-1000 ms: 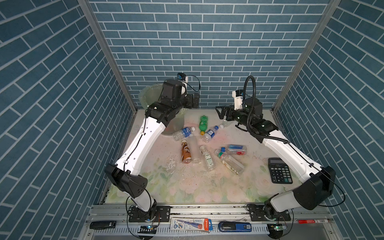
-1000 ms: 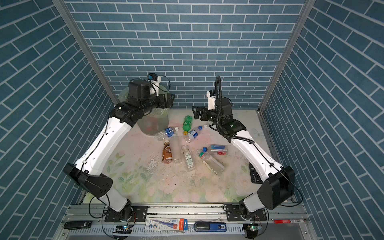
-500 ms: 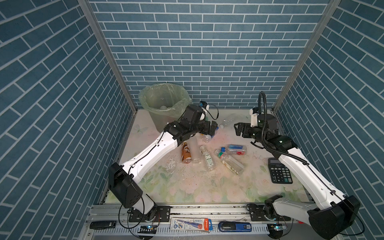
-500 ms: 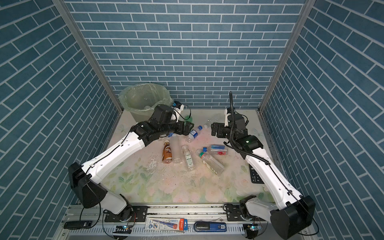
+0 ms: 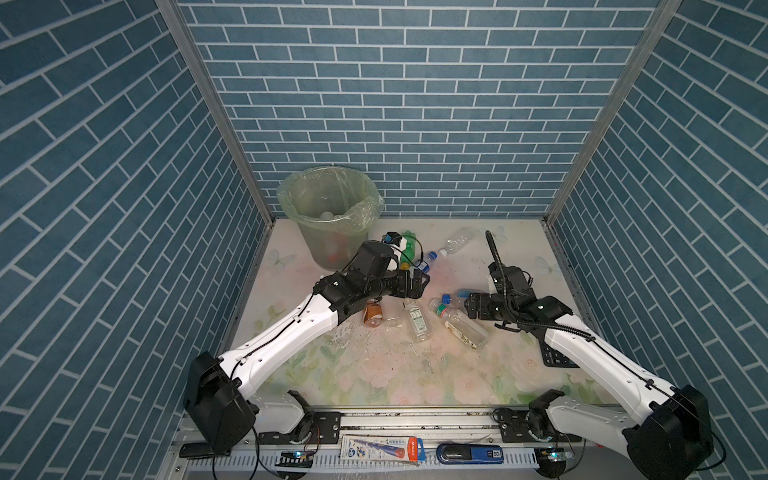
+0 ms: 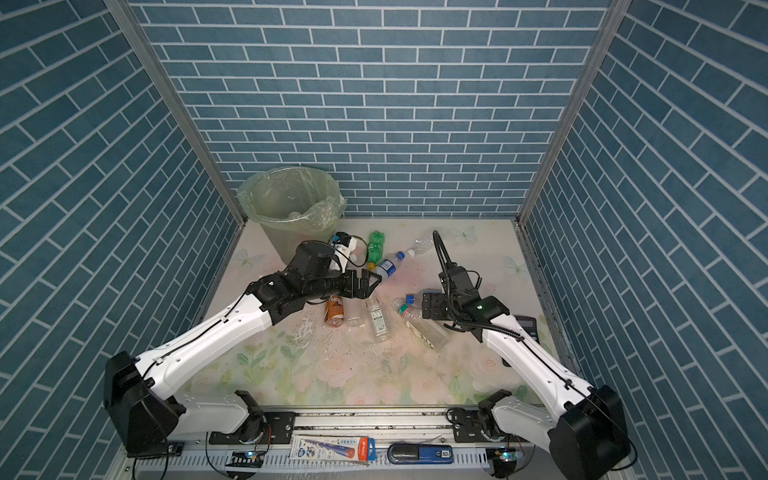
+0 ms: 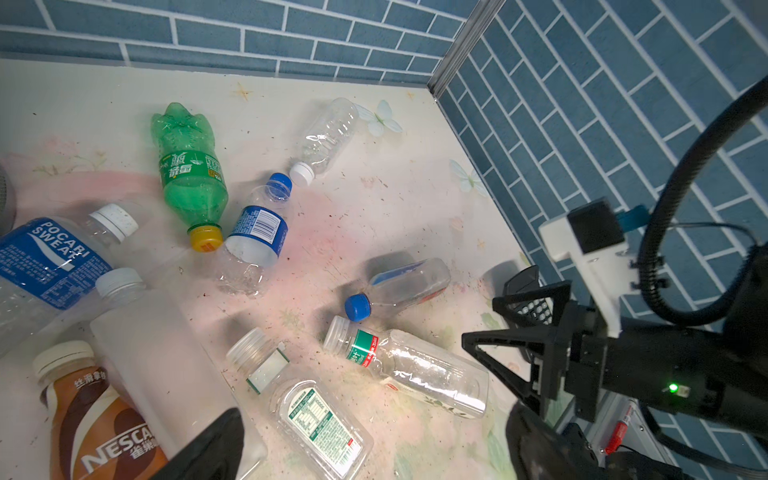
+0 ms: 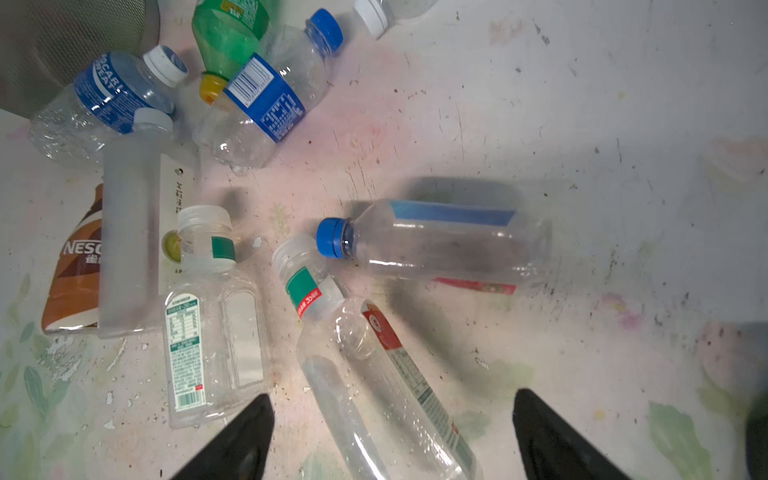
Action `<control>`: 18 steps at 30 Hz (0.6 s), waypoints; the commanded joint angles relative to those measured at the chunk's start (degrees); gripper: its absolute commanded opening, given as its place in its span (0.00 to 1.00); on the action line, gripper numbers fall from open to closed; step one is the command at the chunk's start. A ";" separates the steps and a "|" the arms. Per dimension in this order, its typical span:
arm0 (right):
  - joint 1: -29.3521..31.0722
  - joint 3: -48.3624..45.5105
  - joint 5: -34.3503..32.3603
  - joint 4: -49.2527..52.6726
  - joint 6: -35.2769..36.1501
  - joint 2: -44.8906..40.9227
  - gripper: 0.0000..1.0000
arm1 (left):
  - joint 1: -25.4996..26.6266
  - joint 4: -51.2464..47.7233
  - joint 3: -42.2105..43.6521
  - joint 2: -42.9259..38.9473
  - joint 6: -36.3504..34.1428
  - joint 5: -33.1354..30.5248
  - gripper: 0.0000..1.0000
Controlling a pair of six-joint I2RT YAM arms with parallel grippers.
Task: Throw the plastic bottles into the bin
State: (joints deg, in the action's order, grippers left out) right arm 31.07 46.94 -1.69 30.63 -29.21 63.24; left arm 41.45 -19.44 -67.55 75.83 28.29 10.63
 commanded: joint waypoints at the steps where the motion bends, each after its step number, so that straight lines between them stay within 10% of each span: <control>1: 1.04 -2.49 0.71 -1.40 -3.48 -2.01 0.89 | 0.27 1.35 1.52 -1.45 1.98 0.88 0.99; 18: 5.39 -5.32 0.20 -3.45 0.54 5.76 0.88 | 0.21 9.57 4.19 4.61 7.05 1.58 0.99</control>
State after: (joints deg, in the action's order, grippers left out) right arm 36.01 43.00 -1.52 27.94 -29.63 68.10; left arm 41.45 -11.79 -63.16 79.72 34.35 12.05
